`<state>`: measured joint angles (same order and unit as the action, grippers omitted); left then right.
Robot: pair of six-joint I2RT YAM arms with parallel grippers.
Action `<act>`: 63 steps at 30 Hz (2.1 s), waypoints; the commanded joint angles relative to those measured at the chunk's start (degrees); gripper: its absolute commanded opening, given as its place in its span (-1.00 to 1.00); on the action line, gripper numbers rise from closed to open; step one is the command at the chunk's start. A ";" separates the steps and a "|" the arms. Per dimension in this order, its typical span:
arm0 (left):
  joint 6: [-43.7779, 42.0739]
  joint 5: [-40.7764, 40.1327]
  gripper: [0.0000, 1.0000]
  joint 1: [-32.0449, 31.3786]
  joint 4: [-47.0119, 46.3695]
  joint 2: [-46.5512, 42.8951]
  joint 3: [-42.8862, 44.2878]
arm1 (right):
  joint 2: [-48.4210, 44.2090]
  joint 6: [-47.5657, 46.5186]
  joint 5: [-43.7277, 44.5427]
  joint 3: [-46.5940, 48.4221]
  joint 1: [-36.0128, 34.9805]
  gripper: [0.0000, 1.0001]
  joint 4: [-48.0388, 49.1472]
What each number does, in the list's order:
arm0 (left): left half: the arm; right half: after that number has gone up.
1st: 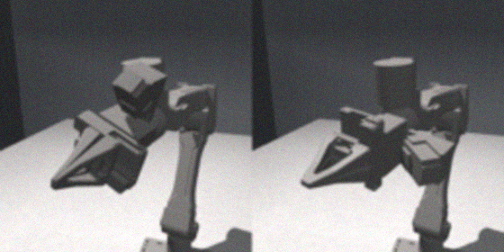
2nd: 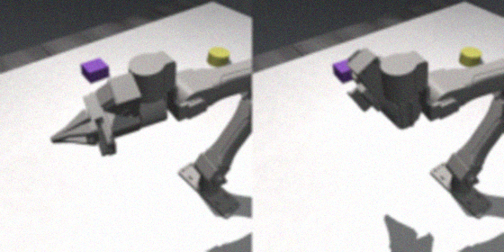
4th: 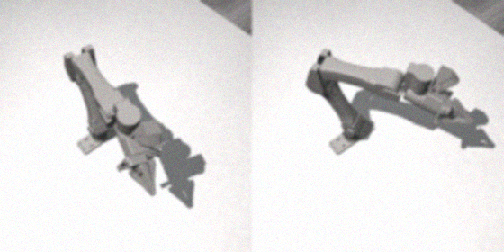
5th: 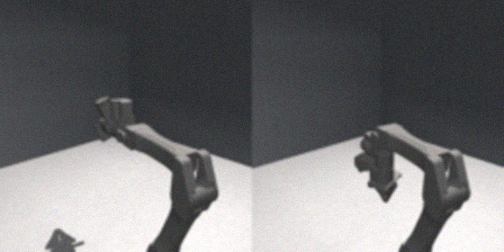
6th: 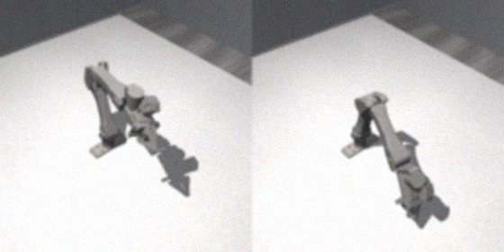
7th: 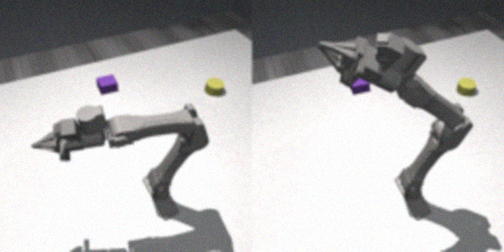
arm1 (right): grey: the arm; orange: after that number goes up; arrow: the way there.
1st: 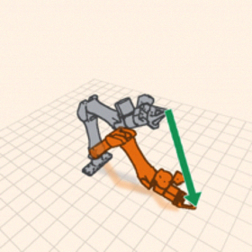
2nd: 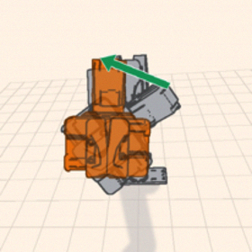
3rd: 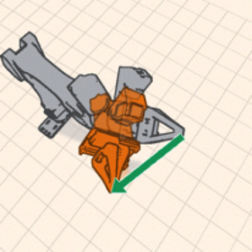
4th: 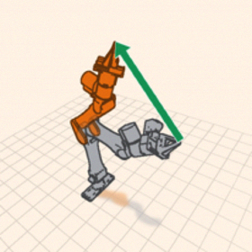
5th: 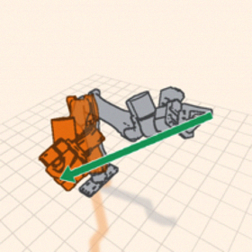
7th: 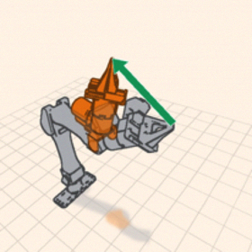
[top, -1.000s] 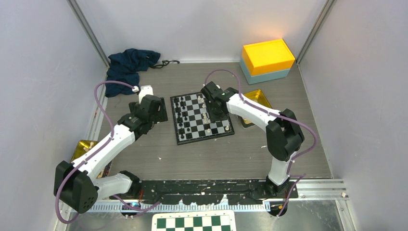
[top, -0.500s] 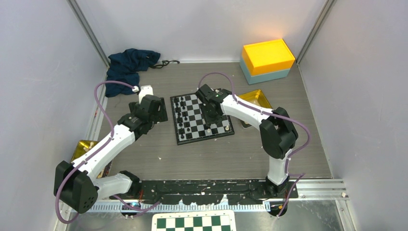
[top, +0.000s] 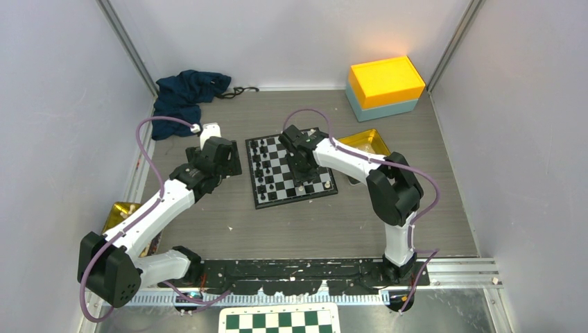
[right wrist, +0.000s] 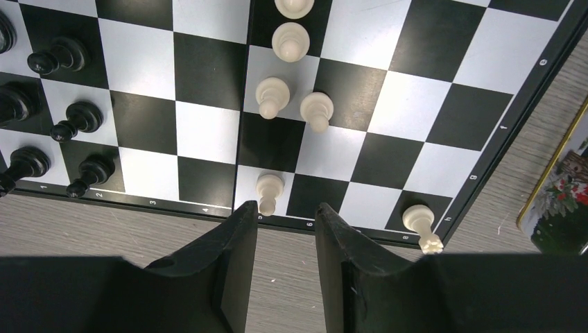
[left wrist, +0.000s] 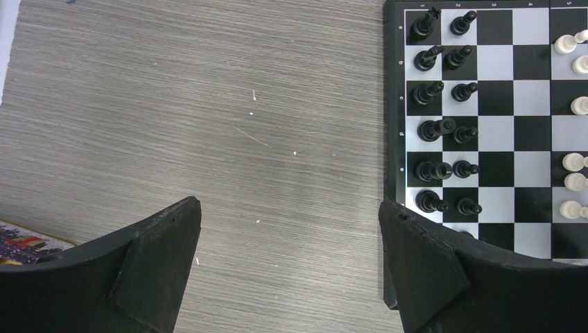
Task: Set up the chess pieces on the board
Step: Move the chess piece to the chessboard.
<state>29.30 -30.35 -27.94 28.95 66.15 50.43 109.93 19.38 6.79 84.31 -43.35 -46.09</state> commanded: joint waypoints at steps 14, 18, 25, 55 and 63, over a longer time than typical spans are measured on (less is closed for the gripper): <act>-0.91 -1.03 0.99 0.43 -2.22 -1.37 0.83 | 0.98 0.87 -1.40 0.35 -1.09 -0.26 2.43; -0.91 -1.03 0.99 0.43 -2.28 -1.29 0.81 | 0.94 1.01 -1.45 -0.07 -1.12 -0.40 2.74; -0.83 -0.85 0.99 0.43 -2.24 -1.11 0.81 | 0.94 1.29 -1.73 -1.09 -1.14 -0.50 3.18; -0.04 0.07 0.99 0.43 -2.02 -1.11 0.81 | -5.97 2.24 3.96 -6.05 -0.27 -0.81 2.63; 0.12 0.20 0.99 0.36 -1.75 -1.42 0.72 | -6.96 2.55 5.05 -7.33 1.04 -0.81 2.31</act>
<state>29.45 -30.04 -27.94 28.97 66.13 50.43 107.04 21.17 9.98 77.43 -43.00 -43.99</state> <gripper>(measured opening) 0.996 0.168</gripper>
